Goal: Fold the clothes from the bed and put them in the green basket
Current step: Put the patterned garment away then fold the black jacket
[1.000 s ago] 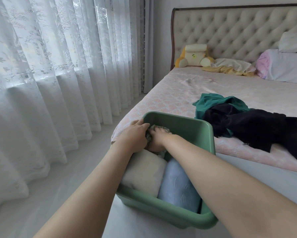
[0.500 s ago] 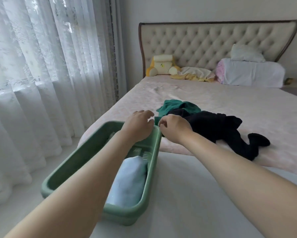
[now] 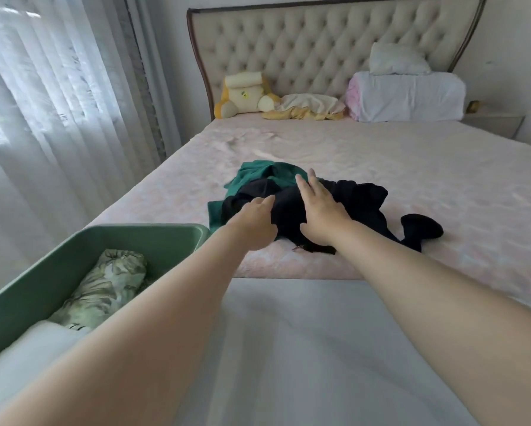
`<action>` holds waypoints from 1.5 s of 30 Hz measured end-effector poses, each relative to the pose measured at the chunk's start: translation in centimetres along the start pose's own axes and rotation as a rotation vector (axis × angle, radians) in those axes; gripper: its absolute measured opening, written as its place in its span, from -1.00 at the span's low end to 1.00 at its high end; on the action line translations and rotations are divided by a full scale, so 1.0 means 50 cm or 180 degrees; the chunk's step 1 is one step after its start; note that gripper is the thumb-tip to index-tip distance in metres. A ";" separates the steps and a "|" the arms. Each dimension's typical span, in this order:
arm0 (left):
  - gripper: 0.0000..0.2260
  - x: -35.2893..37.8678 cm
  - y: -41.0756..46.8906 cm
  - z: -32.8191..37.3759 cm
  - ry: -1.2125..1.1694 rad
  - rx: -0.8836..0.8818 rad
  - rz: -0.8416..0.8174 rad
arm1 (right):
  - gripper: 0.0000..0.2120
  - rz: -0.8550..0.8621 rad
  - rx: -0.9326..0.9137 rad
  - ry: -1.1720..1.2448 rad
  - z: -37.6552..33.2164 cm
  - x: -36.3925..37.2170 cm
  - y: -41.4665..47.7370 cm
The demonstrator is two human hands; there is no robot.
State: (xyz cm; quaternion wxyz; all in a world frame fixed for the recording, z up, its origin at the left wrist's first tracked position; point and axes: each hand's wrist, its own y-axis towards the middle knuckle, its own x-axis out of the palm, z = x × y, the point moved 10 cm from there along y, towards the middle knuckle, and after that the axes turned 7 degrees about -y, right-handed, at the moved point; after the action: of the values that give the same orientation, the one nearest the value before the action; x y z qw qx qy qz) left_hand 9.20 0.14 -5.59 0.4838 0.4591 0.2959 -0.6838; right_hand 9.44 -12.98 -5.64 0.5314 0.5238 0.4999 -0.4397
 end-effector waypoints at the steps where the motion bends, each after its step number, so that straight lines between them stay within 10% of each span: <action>1: -0.32 0.010 0.009 -0.007 0.0024 0.0017 0.0011 | 0.00 -0.0063 0.0007 -0.0104 0.001 0.016 0.015; 4: -0.25 0.030 0.030 -0.033 -0.0009 0.0054 0.0149 | -0.08 -0.0111 0.0003 -0.0416 -0.009 0.057 0.050; 8: -0.20 0.059 0.027 -0.058 0.0234 0.0039 0.0177 | -0.71 0.0024 -0.0130 -0.0780 -0.040 0.086 0.046; 12: -0.40 0.042 0.005 -0.051 0.0509 0.0180 0.0492 | -0.62 0.0744 -0.0411 0.0340 -0.054 0.021 -0.027; 19: -0.84 0.031 -0.129 0.046 -0.0137 0.0551 0.0385 | -0.57 0.0237 -0.0495 0.0714 -0.005 -0.011 -0.209; 27: -0.72 0.109 -0.349 0.135 -0.0113 0.0693 -0.0330 | -0.87 -0.0264 -0.0266 0.0470 0.035 0.022 -0.423; 39: -0.61 0.188 -0.585 0.136 0.0396 0.0903 -0.0600 | -0.70 -0.1644 -0.0368 0.1383 -0.066 0.086 -0.697; 45: -0.48 0.197 -0.626 0.096 0.0461 0.0024 -0.1397 | -0.59 -0.0444 0.0117 0.1645 0.017 0.050 -0.677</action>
State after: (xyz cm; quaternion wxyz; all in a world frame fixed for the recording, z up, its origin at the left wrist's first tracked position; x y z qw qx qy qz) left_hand -22.77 3.40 -13.90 0.2993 0.4334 0.4201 -0.7390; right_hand -23.75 -15.88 -12.13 0.3449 0.5925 0.6458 -0.3359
